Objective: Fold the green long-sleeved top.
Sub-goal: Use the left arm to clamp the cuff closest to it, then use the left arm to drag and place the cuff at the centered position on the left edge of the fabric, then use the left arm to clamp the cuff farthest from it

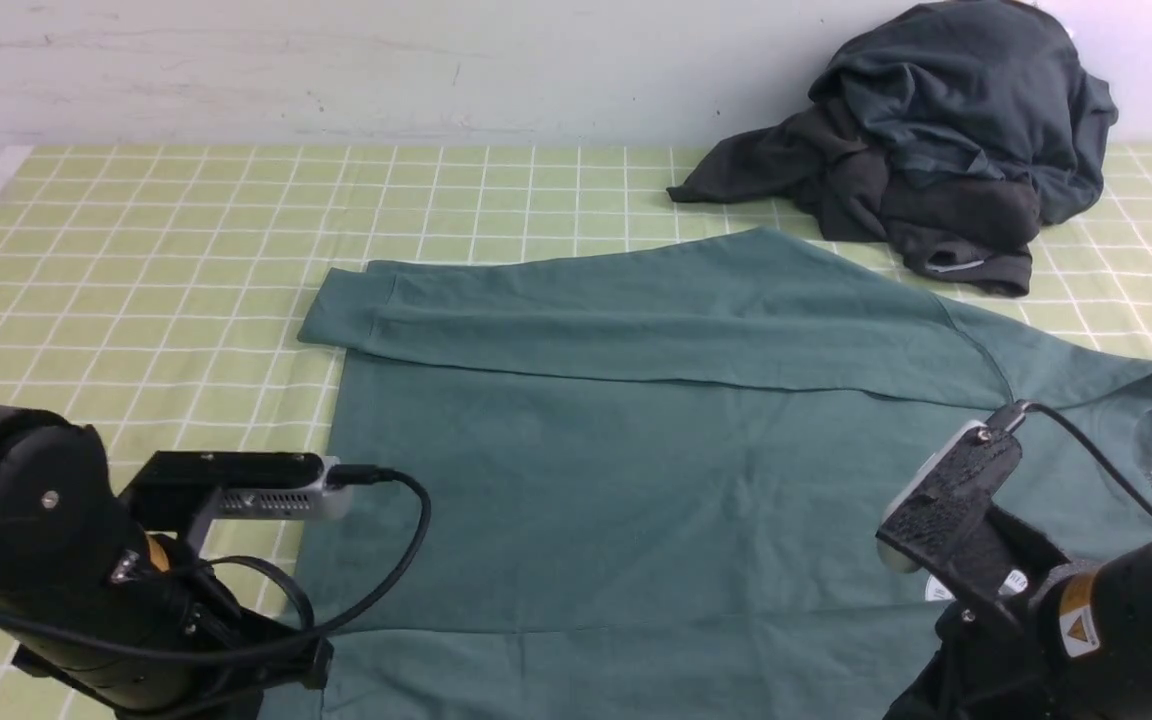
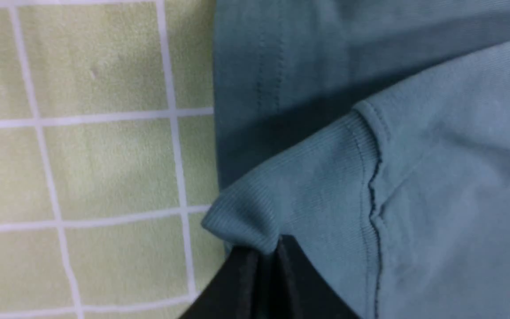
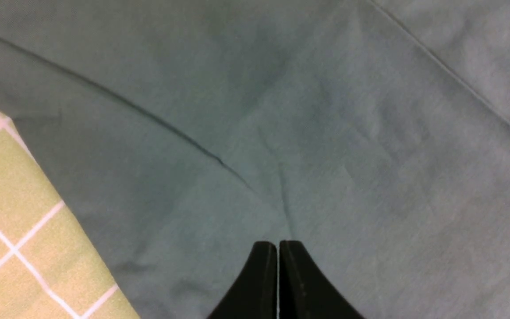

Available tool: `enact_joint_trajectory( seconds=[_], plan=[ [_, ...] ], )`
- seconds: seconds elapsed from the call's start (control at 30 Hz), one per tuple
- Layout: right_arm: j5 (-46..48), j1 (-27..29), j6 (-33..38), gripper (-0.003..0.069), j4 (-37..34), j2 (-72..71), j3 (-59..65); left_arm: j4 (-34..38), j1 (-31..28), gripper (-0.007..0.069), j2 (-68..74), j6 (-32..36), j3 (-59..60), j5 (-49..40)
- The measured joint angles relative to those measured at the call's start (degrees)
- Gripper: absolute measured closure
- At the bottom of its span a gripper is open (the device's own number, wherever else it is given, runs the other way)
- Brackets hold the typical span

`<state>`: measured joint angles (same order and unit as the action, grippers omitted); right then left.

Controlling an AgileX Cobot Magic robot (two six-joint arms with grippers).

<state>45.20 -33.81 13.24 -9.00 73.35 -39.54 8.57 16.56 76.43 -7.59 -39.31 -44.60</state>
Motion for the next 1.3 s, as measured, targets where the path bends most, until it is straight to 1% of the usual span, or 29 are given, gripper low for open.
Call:
enact_joint_trajectory(
  seconds=[0.1, 0.17, 0.2, 0.27, 0.33, 0.4, 0.53, 0.67, 0.77, 0.8, 0.83, 0.9, 1.0, 1.1, 1.2, 1.23, 1.27, 1.3],
  plan=[
    [0.0, 0.0, 0.0, 0.0659, 0.0, 0.0, 0.0, 1.2, 0.0, 0.0609, -4.4, 2.1, -0.1, -1.0],
    [0.0, 0.0, 0.0, 0.0659, 0.2, 0.0, 0.0, 2.2, 0.0, 0.0609, -7.9, 5.8, -1.0, -1.4],
    [0.0, 0.0, 0.0, 0.0659, 0.5, 0.0, 0.0, 2.7, 0.0, 0.0609, -9.5, 9.2, -2.4, -1.4],
    [0.0, 0.0, -0.1, 0.0659, 1.6, 0.0, 0.0, 2.8, 0.0, 0.0609, -10.9, 13.6, -4.9, -0.4],
    [0.0, 0.0, -0.4, 0.0659, 2.1, 0.0, 0.0, 2.8, 0.0, 0.0609, -10.9, 15.8, -6.9, 0.4],
    [0.0, 0.0, -1.6, 0.0659, 3.3, 0.0, 0.0, 2.5, 0.0, 0.0609, -8.7, 18.6, -11.3, 2.2],
    [0.0, 0.0, -3.4, 0.0659, 5.1, 0.0, 0.0, 0.5, 0.0, 0.0609, -0.2, 19.6, -18.0, 2.6],
    [0.0, 0.0, -5.4, 0.0659, 7.2, -0.1, 0.0, -5.3, -0.1, 0.0609, 10.6, 19.1, -24.4, 2.7],
    [0.0, 0.0, -7.2, 0.0659, 9.0, -0.7, 0.0, -8.6, -0.9, 0.0609, 17.7, 17.0, -29.3, 2.2],
    [0.0, 0.0, -7.2, 0.0659, 9.0, -0.7, 0.0, -9.1, -1.0, 0.0609, 18.6, 16.8, -30.0, 2.1],
    [0.0, 0.0, -8.0, 0.0659, 9.7, -1.1, 0.0, -9.9, -1.5, 0.0609, 22.4, 16.2, -33.2, 1.2],
    [0.0, 0.0, -8.0, 0.0659, 9.9, -1.1, 0.0, -10.2, -1.9, 0.0609, 23.9, 15.9, -34.6, 0.6],
    [-0.2, 0.0, -8.2, 0.0659, 10.2, -1.1, 0.0, -10.6, -3.1, 0.0601, 29.6, 15.3, -40.7, -2.6],
    [-0.6, 0.0, -8.2, 0.0659, 10.2, -1.1, 0.0, -9.9, -4.2, 0.0547, 33.0, 15.3, -45.0, -4.5],
    [-1.1, 0.0, -8.2, 0.0659, 10.2, -1.1, 0.0, -7.8, -6.2, 0.0442, 36.2, 15.1, -50.3, -5.0],
    [-1.2, 0.0, -8.2, 0.0659, 10.2, -1.1, 0.0, -6.0, -7.5, 0.0396, 37.9, 15.0, -52.5, -5.0],
    [-1.3, 0.0, -8.2, 0.0659, 10.2, -1.1, 0.0, -5.8, -7.6, 0.0389, 38.2, 15.0, -52.9, -5.0],
    [-1.3, 0.0, -8.2, 0.0659, 10.2, -1.1, 0.0, -3.7, -8.9, 0.0335, 40.1, 14.9, -55.8, -5.0]
  ],
)
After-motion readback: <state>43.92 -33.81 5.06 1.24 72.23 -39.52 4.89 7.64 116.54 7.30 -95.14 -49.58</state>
